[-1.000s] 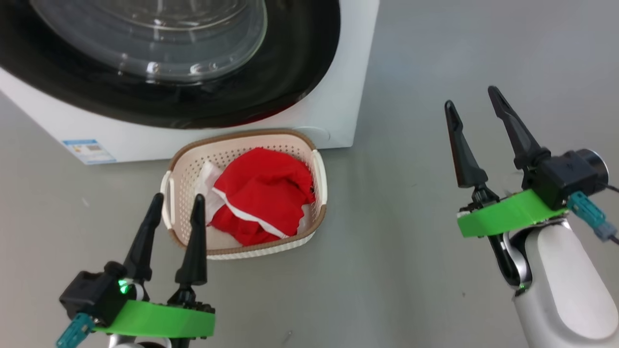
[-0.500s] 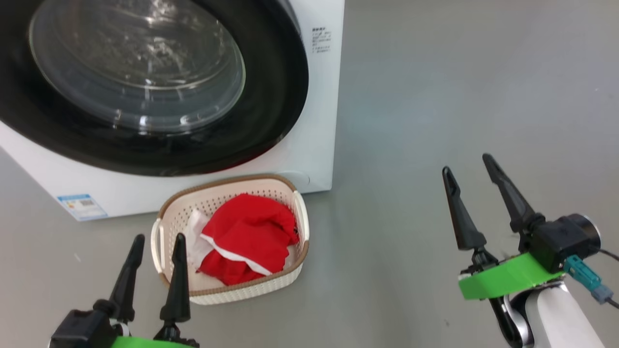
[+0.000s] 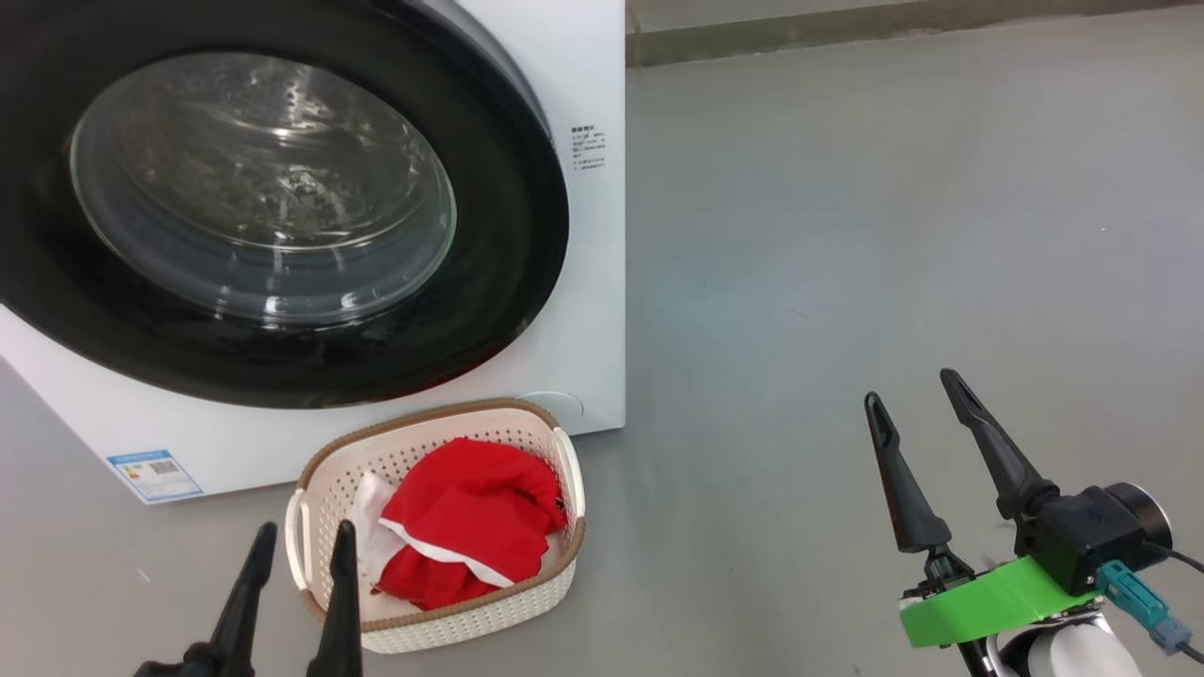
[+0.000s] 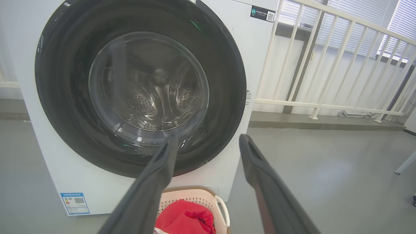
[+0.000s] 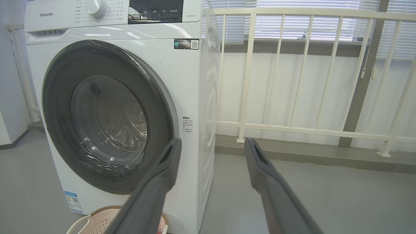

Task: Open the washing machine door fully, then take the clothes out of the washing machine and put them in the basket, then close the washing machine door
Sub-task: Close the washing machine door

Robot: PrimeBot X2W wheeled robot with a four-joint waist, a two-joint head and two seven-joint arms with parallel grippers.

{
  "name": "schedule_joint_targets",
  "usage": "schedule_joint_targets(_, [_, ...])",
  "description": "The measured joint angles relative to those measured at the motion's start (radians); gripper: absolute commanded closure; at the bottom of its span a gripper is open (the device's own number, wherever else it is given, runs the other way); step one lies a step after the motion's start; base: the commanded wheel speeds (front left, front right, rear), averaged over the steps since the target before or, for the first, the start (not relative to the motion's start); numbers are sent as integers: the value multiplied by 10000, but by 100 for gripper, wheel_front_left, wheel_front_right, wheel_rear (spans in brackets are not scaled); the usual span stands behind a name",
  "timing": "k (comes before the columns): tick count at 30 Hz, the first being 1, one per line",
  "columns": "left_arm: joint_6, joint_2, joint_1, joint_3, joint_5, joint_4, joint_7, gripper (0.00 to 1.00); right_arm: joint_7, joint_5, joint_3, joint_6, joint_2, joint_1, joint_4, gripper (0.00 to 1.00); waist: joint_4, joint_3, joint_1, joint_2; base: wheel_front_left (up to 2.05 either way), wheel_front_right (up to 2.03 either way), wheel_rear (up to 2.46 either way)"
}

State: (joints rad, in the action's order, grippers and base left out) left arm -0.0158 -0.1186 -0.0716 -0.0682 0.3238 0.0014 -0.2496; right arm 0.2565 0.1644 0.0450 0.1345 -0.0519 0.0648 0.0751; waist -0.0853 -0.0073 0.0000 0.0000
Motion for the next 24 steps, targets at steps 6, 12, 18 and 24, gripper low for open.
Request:
schedule_joint_targets(6, [0, -61, -156, 17, 13, 63, 0, 0, 0, -81, -56, 0, 6, -225, -44, 0, 32, -129, 0, 0, 0, 0, 0])
schedule_joint_targets(12, [-2, -105, -174, 17, 23, 81, 0, 0, 0, -81, -56, 0, 10, -230, -56, 0, 97, -168, 0, 0, 0, 0, 0])
schedule_joint_targets(18, [-2, -165, -319, 10, 27, 79, 0, 0, 0, -79, -50, 0, 12, -241, -59, 0, 116, -163, 0, 0, 0, 0, 0])
schedule_joint_targets(24, [-2, -176, -318, -10, 25, 54, 0, 0, 0, -81, -35, 0, 12, -374, -65, 0, 144, -153, 0, 0, 0, 0, 0])
